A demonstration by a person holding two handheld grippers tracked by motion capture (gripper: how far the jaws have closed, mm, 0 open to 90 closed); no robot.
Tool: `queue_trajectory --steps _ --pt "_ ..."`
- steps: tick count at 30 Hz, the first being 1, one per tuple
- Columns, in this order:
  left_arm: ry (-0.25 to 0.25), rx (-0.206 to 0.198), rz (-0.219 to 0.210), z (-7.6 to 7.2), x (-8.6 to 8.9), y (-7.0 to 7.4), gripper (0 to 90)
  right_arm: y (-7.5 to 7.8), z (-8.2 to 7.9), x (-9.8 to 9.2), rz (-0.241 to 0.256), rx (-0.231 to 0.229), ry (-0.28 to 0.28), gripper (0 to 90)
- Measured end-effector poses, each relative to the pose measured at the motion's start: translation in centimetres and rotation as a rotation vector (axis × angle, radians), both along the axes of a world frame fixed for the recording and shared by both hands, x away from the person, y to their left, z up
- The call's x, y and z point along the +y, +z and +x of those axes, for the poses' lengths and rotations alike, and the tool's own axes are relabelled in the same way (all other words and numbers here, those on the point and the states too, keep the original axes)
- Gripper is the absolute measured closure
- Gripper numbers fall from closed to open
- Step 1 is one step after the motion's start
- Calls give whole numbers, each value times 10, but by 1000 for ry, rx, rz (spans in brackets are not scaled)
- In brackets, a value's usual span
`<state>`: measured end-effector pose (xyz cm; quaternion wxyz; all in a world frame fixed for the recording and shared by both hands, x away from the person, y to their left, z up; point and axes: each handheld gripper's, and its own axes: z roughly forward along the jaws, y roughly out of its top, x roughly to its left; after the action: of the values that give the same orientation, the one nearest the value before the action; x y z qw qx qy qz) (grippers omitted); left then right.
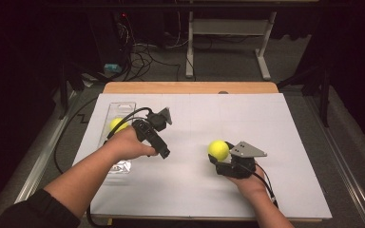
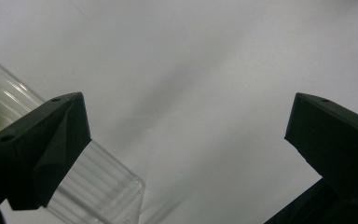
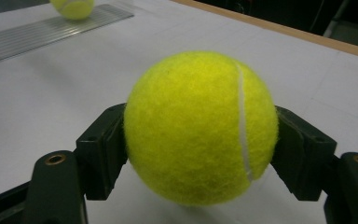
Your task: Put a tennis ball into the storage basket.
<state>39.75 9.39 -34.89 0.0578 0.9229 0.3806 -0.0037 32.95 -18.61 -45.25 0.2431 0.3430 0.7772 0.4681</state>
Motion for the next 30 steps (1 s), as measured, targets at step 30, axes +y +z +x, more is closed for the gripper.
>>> queue_trajectory --steps 30 --pt "-118 14 -53 -17 -59 6 7 -10 -32 61 1 18 184 275"
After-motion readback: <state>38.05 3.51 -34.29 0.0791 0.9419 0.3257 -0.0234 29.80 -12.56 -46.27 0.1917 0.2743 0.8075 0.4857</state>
